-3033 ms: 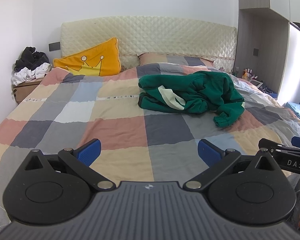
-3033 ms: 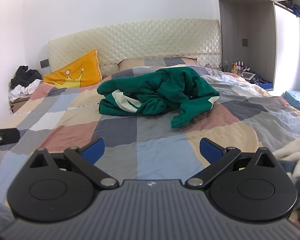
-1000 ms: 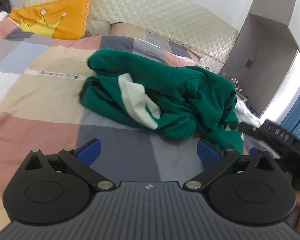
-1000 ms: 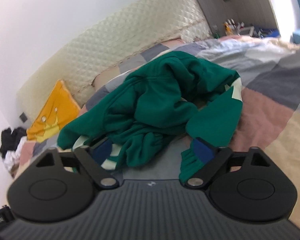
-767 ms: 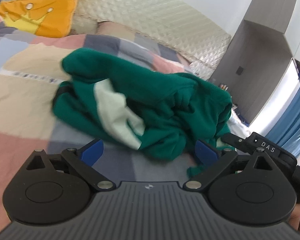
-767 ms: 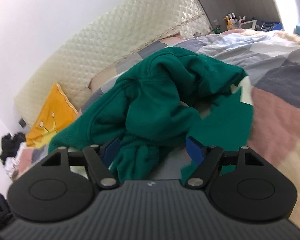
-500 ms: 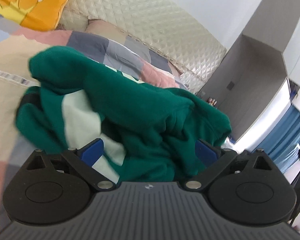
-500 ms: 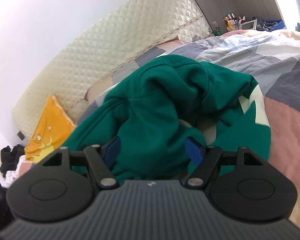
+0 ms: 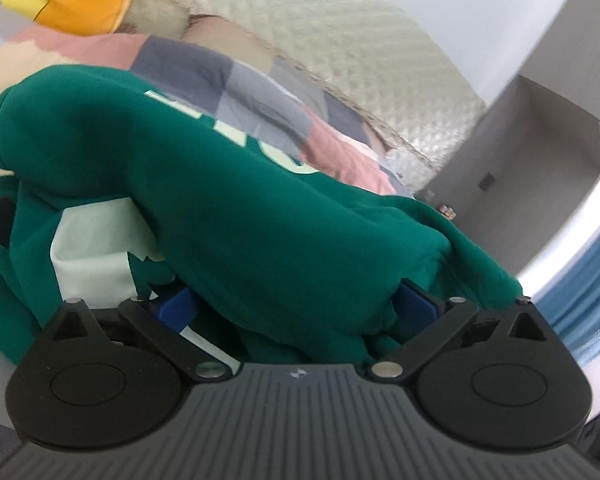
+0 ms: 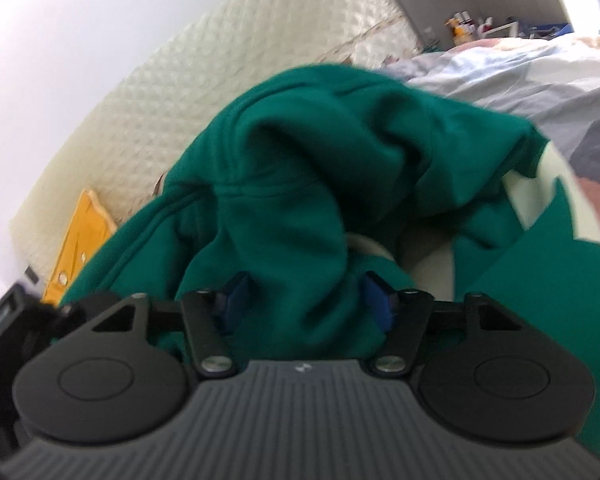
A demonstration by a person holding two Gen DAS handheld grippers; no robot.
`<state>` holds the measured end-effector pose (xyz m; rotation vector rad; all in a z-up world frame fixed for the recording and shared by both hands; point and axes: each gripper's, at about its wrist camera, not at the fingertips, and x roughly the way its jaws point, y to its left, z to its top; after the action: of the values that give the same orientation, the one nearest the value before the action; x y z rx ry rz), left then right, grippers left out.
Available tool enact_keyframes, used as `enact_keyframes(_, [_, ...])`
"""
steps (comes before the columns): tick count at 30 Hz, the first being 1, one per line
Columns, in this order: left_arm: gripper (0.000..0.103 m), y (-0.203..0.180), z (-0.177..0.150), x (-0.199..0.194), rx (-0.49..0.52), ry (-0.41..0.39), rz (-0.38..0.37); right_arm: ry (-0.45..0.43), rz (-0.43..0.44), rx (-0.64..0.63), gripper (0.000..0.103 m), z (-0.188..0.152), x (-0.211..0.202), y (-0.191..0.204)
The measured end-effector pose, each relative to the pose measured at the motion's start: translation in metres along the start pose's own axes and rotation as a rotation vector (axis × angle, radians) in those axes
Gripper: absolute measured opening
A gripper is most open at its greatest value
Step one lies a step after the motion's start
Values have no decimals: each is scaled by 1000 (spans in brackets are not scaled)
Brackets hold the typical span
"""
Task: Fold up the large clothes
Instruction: 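Reach both grippers into the green hoodie and close on its fabric, then lift the hoodie with both grippers and shake it loose above the bed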
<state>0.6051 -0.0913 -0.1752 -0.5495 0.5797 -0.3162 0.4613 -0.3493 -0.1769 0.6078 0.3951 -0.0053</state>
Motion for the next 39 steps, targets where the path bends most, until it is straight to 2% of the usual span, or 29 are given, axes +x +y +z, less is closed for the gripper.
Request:
enact_keyframes(1, [98, 2, 1, 1, -7, -2, 0, 6, 3, -23, 45, -2, 1, 4])
enact_keyframes(2, [89, 4, 3, 1, -9, -3, 3, 10, 7, -48, 39, -3, 1, 7])
enact_keyframes(3, [83, 5, 5, 0, -8, -1, 10, 12, 13, -70, 25, -5, 0, 11])
enact_keyframes(4, [69, 6, 7, -2, -10, 4, 12, 17, 19, -79, 12, -5, -1, 13])
enact_keyframes(5, [53, 8, 10, -4, -21, 12, 9, 19, 28, -80, 12, -4, -3, 15])
enact_keyframes(7, [35, 14, 18, -11, -67, 29, -10, 13, 56, -79, 11, -2, -10, 18])
enact_keyframes(8, [29, 17, 22, -16, -95, 33, -35, 9, 64, -92, 11, -1, -14, 20])
enact_keyframes(11, [21, 15, 37, -42, -117, 14, -80, 11, 105, -110, 11, 1, -29, 26])
enact_keyframes(14, [17, 5, 50, -78, -94, -21, -85, -7, 174, -91, 10, 3, -51, 28])
enact_keyframes(18, [16, -1, 61, -131, -113, -51, -78, -25, 262, -74, 10, 1, -80, 36])
enact_keyframes(25, [16, -7, 57, -227, -117, -77, -61, -35, 347, -114, 10, -10, -137, 52])
enact_keyframes(30, [15, -6, 42, -308, -92, -109, -41, -36, 396, -119, 10, -30, -188, 58])
enact_keyframes(36, [15, 7, -1, -394, -95, -112, 4, 77, 410, -182, 10, -69, -232, 69])
enact_keyframes(39, [15, 21, -24, -433, -122, -138, 16, 120, 450, -225, 10, -85, -252, 83])
